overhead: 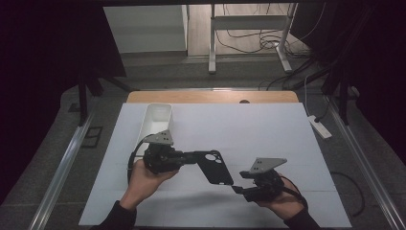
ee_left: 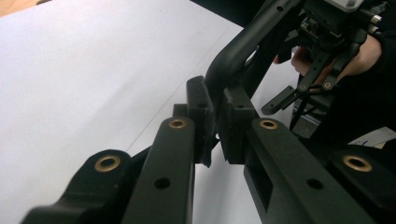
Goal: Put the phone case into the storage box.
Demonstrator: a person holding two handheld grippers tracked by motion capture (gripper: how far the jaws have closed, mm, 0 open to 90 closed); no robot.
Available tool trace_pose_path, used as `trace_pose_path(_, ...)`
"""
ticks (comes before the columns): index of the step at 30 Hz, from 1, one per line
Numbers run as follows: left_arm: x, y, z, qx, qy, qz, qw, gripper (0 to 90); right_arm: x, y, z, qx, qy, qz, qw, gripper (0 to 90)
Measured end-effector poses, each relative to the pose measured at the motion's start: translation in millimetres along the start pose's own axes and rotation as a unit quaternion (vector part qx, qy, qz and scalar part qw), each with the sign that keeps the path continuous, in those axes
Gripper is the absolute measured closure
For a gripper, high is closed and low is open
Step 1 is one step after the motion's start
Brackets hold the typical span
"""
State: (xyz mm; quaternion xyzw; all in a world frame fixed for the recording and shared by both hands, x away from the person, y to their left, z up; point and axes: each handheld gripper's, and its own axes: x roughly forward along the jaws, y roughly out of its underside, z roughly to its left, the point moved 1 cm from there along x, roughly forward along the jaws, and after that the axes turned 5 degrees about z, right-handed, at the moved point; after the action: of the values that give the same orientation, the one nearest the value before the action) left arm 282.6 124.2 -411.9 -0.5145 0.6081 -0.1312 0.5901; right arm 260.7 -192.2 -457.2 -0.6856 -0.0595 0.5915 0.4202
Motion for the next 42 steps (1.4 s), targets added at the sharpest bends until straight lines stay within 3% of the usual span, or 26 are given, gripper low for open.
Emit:
trace_pose_path(3, -2.1, 0.1, 1.3, 0.003, -0.001, 0.004, 1.0000, 83.5, -2.0, 3.6, -0.9, 0.002, 0.011, 0.011, 0.9999, 31.2)
trace_pose_path(9, -4.3, -0.1, 2.5, 0.007, -0.002, 0.008, 0.9999, 83.5, -3.7, 6.8, -1.3, 0.020, 0.006, 0.016, 0.9997, 17.3)
trace_pose_path(16, -9.0, 0.6, 5.5, 0.010, -0.014, 0.012, 0.9998, 83.5, -4.3, 10.8, -0.8, 0.017, 0.022, 0.022, 0.9994, 2.2)
trace_pose_path(32, -30.4, 1.6, 20.5, 0.001, -0.036, 0.005, 0.9994, 83.5, -24.9, 29.4, -12.1, 0.053, 0.045, -0.009, 0.9976, 0.0)
trace_pose_path(42, -40.8, 2.9, 29.1, -0.005, -0.043, 0.003, 0.9990, 83.5, -41.7, 50.1, -21.9, 0.095, 0.072, -0.013, 0.9928, 0.0)
